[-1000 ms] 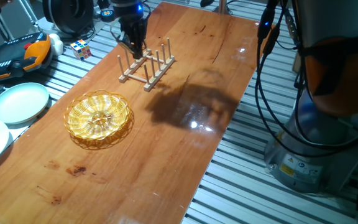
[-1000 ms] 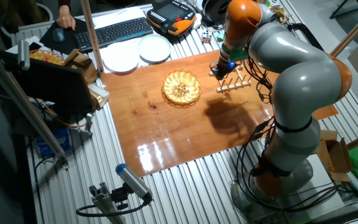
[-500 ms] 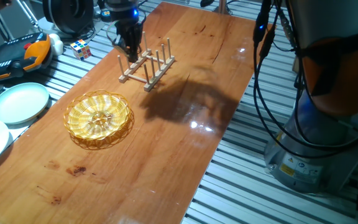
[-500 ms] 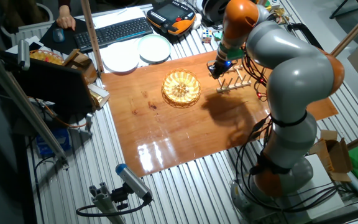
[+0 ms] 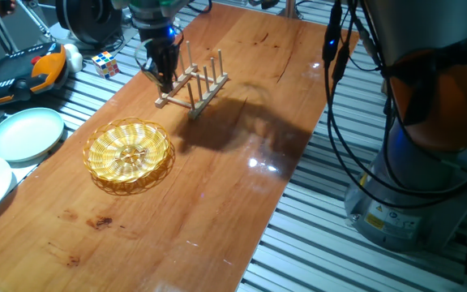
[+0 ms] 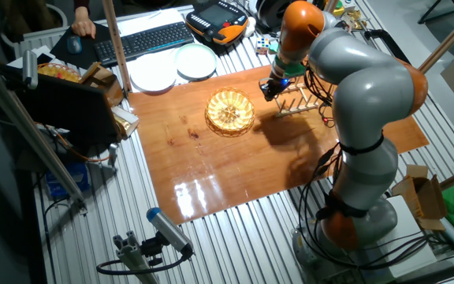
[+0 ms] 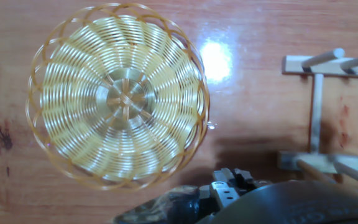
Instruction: Put the dish on the dish rack
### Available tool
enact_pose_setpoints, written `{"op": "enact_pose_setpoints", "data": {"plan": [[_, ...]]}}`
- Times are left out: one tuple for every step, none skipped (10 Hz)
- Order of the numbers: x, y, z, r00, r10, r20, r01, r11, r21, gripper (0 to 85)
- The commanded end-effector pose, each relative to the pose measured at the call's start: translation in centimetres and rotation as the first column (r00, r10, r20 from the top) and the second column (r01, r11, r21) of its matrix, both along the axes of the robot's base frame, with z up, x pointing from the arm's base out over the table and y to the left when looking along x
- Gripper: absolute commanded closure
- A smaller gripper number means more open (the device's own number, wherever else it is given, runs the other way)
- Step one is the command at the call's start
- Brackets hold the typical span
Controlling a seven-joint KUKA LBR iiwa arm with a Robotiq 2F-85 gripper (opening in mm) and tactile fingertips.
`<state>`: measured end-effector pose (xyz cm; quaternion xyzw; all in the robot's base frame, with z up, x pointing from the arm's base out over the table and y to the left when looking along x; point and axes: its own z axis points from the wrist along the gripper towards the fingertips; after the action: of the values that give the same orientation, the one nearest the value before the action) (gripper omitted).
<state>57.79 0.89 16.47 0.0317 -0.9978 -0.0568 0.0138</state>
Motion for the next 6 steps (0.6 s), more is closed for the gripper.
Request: {"op": "enact_pose_setpoints", "data": {"plan": [[0.18,0.0,-0.4,1.000,0.003,0.002,-0.003,1.000,0.001,84.3],[0.39,0.0,-0.8,1.000,0.008,0.003,-0.008,1.000,0.004,84.3],[0.62,0.0,-1.3,1.000,0.011,0.005,-0.011,1.000,0.010,84.3],[0.82,-0.1,-1.8,1.000,0.012,0.010,-0.012,1.000,0.012,84.3],[1.00,-0.1,-2.1,1.000,0.008,0.011,-0.008,1.000,0.016,84.3],[1.14,-0.2,-2.5,1.000,0.003,0.012,-0.004,1.000,0.019,84.3]]}}
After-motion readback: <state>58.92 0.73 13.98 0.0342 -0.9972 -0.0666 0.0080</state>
